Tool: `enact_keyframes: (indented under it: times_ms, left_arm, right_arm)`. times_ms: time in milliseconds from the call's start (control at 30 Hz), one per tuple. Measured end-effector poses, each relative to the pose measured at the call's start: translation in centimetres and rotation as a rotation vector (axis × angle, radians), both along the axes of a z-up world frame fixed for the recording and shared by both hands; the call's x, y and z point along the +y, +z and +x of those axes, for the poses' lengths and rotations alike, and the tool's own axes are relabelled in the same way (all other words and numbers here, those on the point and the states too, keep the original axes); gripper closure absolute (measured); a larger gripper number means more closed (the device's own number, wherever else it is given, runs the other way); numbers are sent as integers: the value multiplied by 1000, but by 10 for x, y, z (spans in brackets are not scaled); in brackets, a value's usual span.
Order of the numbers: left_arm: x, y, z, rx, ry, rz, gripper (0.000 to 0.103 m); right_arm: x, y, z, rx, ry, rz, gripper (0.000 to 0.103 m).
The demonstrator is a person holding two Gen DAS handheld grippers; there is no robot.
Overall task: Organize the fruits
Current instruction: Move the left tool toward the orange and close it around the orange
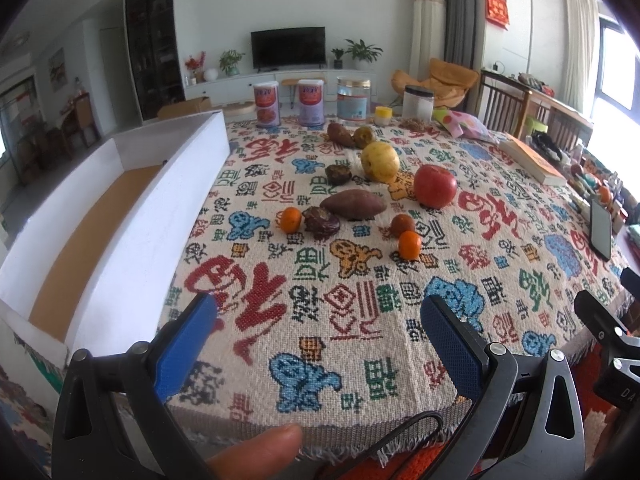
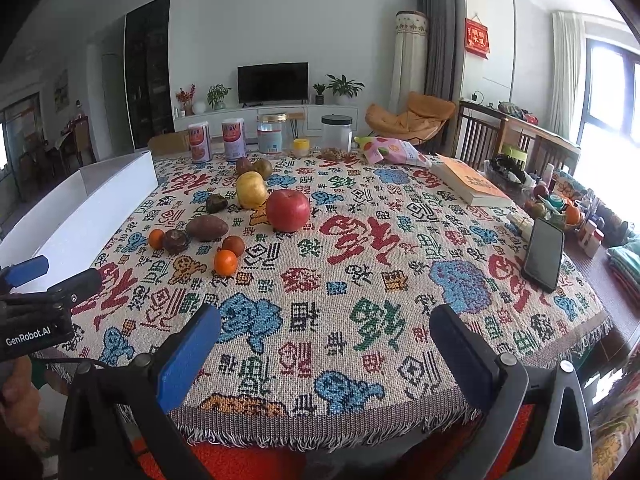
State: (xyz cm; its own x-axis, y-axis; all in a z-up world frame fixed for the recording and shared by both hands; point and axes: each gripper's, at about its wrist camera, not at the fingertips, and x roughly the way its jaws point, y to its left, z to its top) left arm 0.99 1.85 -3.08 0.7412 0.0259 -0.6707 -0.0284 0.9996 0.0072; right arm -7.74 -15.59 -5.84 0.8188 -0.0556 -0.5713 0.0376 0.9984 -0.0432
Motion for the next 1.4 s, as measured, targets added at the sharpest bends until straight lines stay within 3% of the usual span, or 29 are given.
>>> enact_keyframes:
  times_ms: [333,533,667,833,1400]
  left_arm:
    - [5,-54,59,142,50,14,1]
    - [2,-84,87,245,65,25,1]
    - [0,-97,92,290,72,24,0]
    - [4,-98,92,285,94,-24,0]
    - [5,-98,97,339,133,-48,0]
  right_arm:
    - [1,-10,42,23,43,-52,0]
    - [9,-42,87,118,115,-106,0]
    - [2,-66,97,142,97,-57,0]
    - [-5,-87,94,163,99,-35,0]
    - [-19,-108,104,220,69,8,0]
